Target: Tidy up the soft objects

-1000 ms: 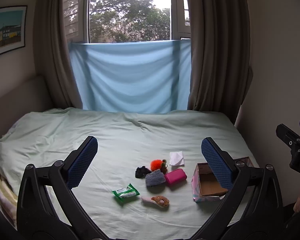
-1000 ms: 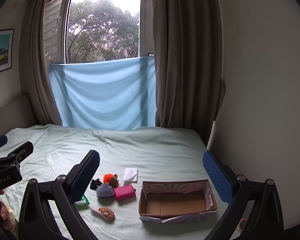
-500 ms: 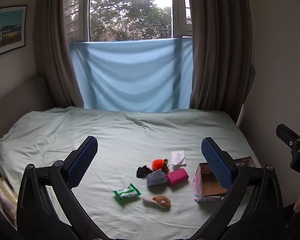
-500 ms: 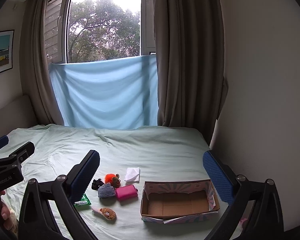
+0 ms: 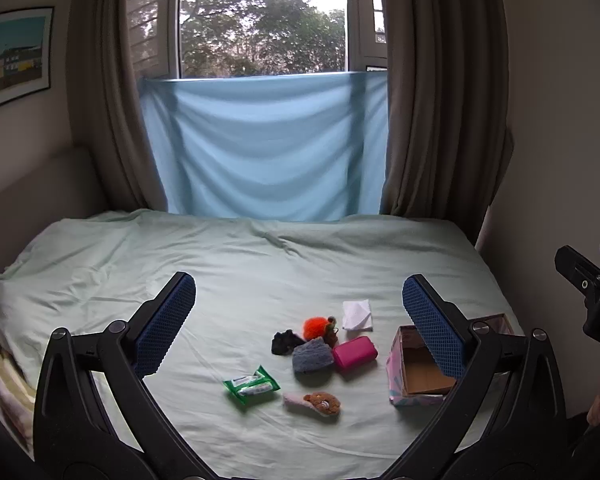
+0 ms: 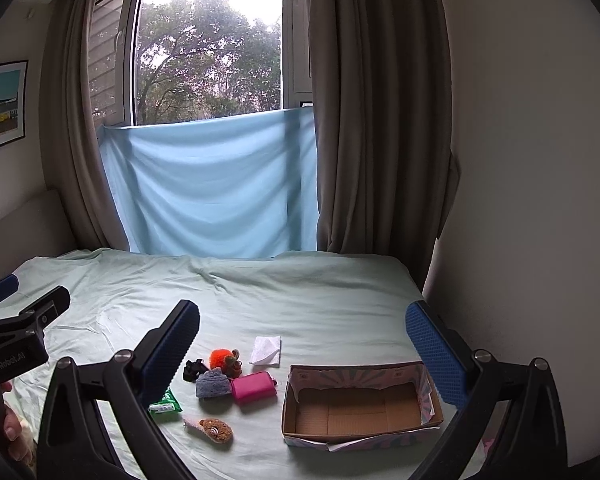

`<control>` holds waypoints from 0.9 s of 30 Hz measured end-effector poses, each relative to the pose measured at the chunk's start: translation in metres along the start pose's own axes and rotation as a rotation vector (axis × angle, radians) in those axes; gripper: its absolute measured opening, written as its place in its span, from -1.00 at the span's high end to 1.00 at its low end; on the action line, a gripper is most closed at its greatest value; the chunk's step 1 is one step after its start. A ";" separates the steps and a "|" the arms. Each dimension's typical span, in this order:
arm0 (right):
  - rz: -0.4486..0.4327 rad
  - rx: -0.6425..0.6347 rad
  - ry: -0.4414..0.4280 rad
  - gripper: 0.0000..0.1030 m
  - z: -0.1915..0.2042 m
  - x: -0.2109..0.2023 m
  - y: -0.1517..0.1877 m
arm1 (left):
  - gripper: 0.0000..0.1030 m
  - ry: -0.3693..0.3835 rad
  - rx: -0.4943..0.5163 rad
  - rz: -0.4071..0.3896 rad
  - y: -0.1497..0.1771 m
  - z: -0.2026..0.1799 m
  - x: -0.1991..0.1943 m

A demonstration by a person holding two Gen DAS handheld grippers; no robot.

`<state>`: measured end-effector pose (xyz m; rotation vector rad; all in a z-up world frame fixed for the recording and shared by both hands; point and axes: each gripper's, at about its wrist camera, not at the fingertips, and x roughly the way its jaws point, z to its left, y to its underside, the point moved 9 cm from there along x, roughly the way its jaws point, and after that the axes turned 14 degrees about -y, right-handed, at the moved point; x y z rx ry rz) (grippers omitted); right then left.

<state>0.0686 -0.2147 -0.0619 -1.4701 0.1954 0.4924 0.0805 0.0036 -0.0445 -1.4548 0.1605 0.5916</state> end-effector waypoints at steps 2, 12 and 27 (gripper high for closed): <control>0.002 0.003 0.000 -0.99 0.000 0.001 0.000 | -0.99 -0.001 0.001 -0.002 -0.001 0.001 0.000; 0.003 0.007 0.002 -0.99 0.001 0.002 -0.002 | -0.99 -0.001 0.000 -0.001 -0.001 0.001 0.001; 0.004 0.003 -0.025 -0.99 0.000 0.005 -0.009 | -0.99 -0.041 0.014 -0.001 -0.007 0.004 0.002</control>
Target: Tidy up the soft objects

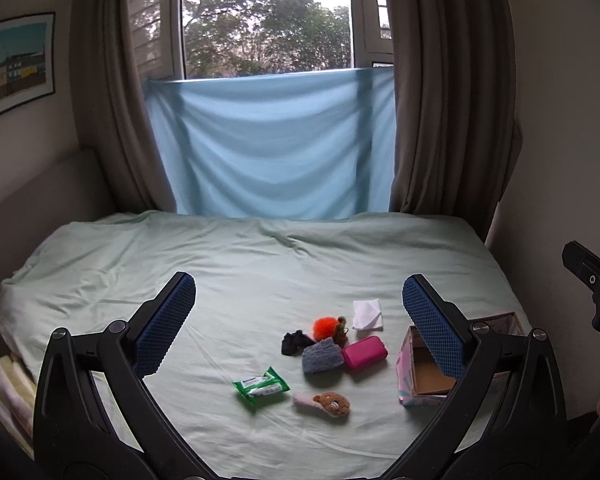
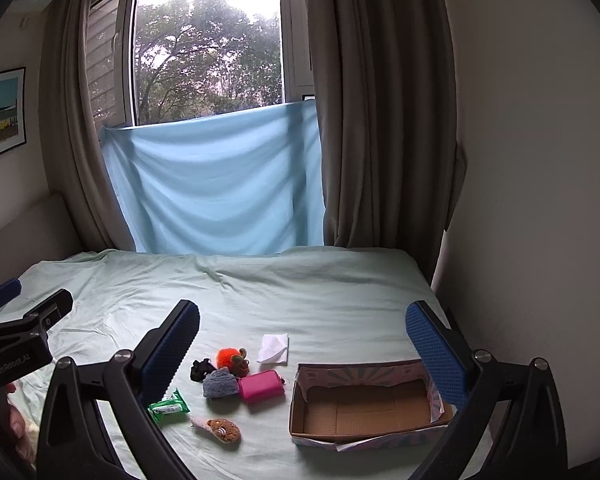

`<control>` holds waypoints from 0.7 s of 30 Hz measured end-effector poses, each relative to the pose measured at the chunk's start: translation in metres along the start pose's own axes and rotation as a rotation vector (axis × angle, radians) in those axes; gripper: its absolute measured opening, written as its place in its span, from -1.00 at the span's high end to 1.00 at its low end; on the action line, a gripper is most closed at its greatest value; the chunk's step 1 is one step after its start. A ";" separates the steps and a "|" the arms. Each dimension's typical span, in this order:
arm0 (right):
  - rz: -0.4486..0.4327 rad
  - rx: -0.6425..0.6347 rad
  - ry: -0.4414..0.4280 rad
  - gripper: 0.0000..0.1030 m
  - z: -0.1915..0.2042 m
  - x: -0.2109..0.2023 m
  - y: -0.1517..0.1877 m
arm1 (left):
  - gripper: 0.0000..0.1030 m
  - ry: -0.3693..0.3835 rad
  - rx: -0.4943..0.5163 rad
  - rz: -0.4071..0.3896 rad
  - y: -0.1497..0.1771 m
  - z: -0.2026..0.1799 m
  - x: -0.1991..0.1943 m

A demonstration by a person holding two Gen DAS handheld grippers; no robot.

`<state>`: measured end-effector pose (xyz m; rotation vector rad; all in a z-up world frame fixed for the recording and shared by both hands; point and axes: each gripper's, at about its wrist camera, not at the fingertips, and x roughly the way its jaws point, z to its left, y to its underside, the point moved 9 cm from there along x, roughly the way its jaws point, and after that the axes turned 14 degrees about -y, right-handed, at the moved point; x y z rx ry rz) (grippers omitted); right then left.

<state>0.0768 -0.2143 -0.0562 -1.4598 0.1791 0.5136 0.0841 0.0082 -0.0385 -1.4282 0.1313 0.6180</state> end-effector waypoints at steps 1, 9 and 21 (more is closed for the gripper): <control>-0.002 -0.010 0.002 -0.99 0.000 0.000 -0.002 | -0.99 -0.009 -0.005 -0.002 0.001 0.002 -0.001; 0.019 -0.009 -0.058 -0.99 -0.001 0.017 0.008 | -0.99 -0.056 0.017 0.049 0.024 0.021 0.014; 0.185 0.110 -0.024 -0.99 0.039 0.086 0.081 | -0.99 0.070 0.135 0.233 0.105 0.061 0.108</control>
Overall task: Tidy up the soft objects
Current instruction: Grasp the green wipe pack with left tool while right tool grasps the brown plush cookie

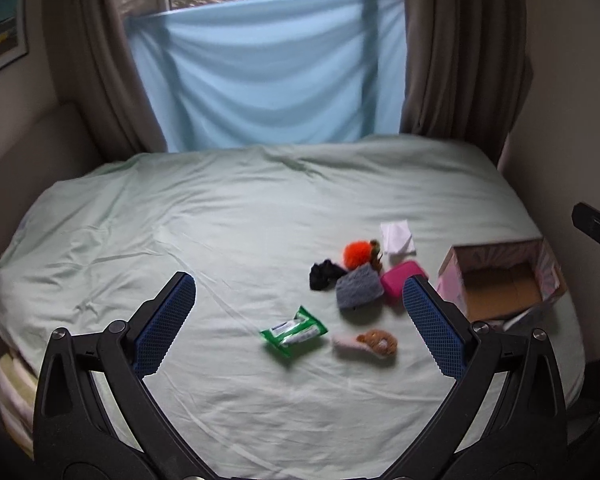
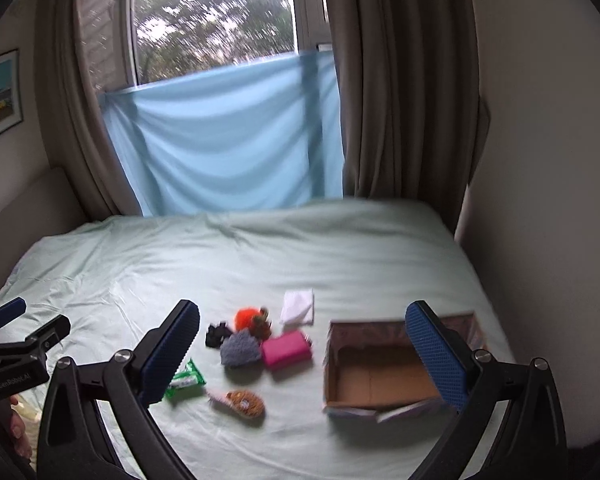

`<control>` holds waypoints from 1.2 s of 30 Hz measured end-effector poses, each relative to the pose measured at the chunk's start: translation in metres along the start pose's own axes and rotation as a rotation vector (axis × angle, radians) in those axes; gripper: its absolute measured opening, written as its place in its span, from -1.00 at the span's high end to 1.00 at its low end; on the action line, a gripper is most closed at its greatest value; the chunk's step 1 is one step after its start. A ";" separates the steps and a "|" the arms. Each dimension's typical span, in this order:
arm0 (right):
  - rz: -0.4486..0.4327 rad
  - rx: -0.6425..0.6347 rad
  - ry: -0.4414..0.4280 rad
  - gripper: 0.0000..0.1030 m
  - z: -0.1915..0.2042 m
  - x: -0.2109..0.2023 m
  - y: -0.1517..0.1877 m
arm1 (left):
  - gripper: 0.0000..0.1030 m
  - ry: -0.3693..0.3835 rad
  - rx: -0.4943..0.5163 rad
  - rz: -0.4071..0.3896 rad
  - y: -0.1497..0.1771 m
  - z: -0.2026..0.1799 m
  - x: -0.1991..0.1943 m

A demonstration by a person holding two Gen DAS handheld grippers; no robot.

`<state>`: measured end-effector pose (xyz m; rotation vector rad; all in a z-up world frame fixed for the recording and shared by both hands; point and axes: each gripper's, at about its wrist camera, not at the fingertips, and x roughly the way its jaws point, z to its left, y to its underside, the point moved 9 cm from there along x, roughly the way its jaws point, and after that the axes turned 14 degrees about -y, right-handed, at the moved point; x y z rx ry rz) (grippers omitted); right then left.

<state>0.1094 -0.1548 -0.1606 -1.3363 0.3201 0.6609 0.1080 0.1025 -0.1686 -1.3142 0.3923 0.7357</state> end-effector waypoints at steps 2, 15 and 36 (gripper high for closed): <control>0.033 0.027 0.031 -0.99 0.007 0.020 0.016 | -0.99 0.035 0.032 0.022 0.008 0.003 0.023; 0.204 0.261 0.150 -0.99 0.024 0.150 0.114 | -0.99 0.207 0.279 0.160 0.083 -0.007 0.180; 0.480 0.472 0.217 -0.93 -0.003 0.306 0.249 | -0.89 0.328 0.517 0.348 0.187 -0.090 0.330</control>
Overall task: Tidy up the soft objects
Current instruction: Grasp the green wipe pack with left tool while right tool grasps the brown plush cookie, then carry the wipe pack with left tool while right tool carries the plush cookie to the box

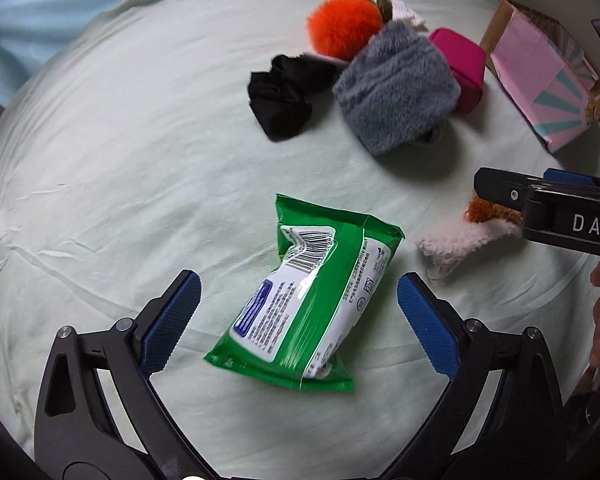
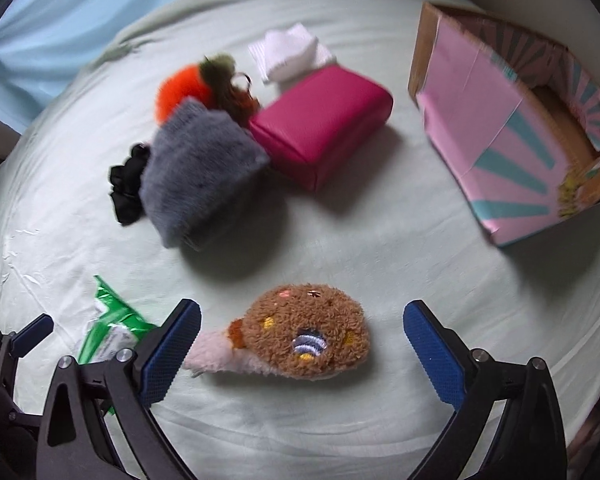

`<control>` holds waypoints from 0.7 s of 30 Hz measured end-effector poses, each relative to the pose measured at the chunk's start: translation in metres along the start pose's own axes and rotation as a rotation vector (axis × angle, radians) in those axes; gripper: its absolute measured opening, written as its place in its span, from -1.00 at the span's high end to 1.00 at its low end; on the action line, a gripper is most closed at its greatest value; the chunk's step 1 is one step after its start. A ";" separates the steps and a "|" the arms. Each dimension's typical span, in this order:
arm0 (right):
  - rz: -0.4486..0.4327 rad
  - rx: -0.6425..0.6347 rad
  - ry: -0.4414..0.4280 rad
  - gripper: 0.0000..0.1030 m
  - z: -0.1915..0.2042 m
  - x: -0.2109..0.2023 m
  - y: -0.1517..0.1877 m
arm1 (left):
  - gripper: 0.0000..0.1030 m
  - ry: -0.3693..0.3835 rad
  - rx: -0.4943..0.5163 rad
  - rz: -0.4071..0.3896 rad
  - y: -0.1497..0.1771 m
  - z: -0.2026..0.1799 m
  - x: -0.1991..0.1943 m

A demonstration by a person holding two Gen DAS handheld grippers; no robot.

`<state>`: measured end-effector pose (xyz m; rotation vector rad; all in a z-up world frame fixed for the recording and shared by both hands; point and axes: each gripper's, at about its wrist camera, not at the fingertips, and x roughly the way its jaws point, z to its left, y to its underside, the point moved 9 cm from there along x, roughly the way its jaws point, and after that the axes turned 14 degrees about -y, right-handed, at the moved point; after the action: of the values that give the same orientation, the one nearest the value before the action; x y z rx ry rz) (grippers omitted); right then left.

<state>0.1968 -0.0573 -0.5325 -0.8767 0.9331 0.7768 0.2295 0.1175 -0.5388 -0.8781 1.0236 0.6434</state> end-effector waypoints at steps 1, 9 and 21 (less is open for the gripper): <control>0.011 0.000 0.000 -0.86 -0.001 0.004 0.001 | -0.87 0.004 0.006 0.001 0.001 -0.003 0.003; 0.079 0.004 -0.001 -0.40 -0.003 0.028 0.013 | -0.34 0.007 0.030 0.031 0.010 -0.016 0.026; 0.096 -0.015 0.002 -0.12 0.007 0.032 0.018 | 0.18 0.032 0.020 0.023 0.002 -0.027 0.023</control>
<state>0.1967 -0.0377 -0.5641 -0.8504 0.9775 0.8670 0.2251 0.0960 -0.5673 -0.8625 1.0686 0.6386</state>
